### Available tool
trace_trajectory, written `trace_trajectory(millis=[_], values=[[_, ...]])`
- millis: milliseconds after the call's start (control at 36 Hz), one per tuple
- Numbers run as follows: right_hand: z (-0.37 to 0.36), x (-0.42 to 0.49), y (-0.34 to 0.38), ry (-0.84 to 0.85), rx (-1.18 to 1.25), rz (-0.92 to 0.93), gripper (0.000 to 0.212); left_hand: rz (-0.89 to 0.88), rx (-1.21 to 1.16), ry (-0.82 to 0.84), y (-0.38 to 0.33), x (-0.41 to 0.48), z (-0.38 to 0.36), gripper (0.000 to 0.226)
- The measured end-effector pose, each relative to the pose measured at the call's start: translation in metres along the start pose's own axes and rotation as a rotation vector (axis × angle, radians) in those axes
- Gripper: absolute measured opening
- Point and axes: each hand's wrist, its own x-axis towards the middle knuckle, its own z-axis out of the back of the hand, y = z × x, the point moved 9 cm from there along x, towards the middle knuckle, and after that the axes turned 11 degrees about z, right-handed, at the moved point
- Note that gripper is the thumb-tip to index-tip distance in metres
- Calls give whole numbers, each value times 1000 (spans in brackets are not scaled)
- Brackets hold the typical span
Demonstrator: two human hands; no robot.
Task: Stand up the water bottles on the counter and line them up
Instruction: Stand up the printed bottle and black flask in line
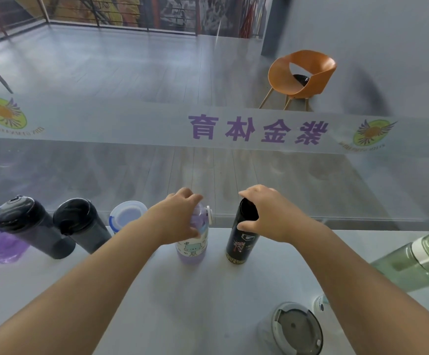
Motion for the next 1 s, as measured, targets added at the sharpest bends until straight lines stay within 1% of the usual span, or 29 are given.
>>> trace_trajectory(millis=[83, 167, 250, 389, 500, 583, 806, 917, 1000], values=[[18, -8, 7, -121, 27, 58, 58, 22, -29, -17, 1, -9, 9, 70], [34, -22, 9, -218, 8, 81, 46, 29, -25, -59, 2, -24, 19, 58], [42, -42, 10, -260, -10, 91, 38, 35, 15, -119, 2, -42, 26, 49], [38, -78, 8, -213, -22, 23, 36, 25, 117, -131, -2, -70, 22, 47], [25, -110, 4, -134, -27, -76, 39, -7, 135, -87, -9, -87, 8, 39], [14, -137, -1, -93, -11, -168, 42, -46, 133, -52, -20, -99, -4, 40], [-11, -211, -25, -75, 7, -410, 43, -197, 99, 58, -64, -123, -41, 45], [-16, -242, -39, -95, 21, -509, 37, -266, 94, 59, -94, -131, -51, 48], [-15, -260, -52, -117, 3, -537, 34, -301, 97, 56, -116, -134, -60, 51]])
